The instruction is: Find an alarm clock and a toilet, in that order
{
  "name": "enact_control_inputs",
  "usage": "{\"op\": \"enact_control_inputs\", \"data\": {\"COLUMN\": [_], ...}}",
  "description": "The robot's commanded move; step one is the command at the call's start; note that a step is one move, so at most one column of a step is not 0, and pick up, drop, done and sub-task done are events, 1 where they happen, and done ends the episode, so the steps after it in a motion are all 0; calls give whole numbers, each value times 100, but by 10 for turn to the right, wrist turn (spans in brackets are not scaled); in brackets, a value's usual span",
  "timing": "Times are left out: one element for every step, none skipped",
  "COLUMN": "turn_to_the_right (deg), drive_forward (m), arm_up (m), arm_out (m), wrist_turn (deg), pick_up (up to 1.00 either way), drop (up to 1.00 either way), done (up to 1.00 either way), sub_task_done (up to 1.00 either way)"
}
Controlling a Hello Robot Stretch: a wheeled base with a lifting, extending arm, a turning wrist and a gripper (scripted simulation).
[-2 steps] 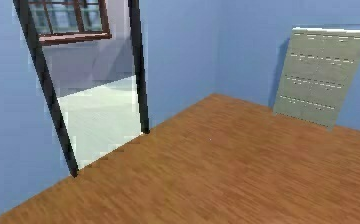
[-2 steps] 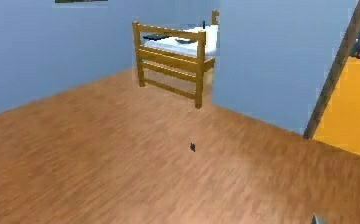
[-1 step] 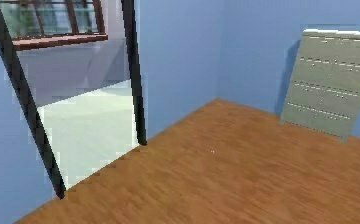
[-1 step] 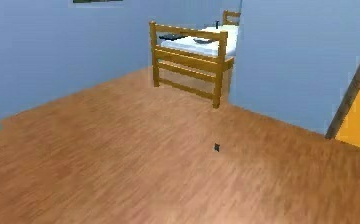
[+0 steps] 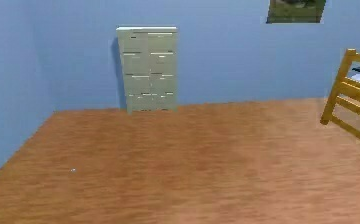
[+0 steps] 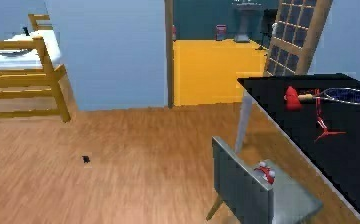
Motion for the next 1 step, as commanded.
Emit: {"op": "enact_control_inputs", "data": {"turn_to_the_right": [360], "drive_forward": [0], "arm_up": [0], "arm_out": [0], "wrist_turn": [0], "pick_up": [0], "drop": [0], "done": [0], "sub_task_done": [0]}}
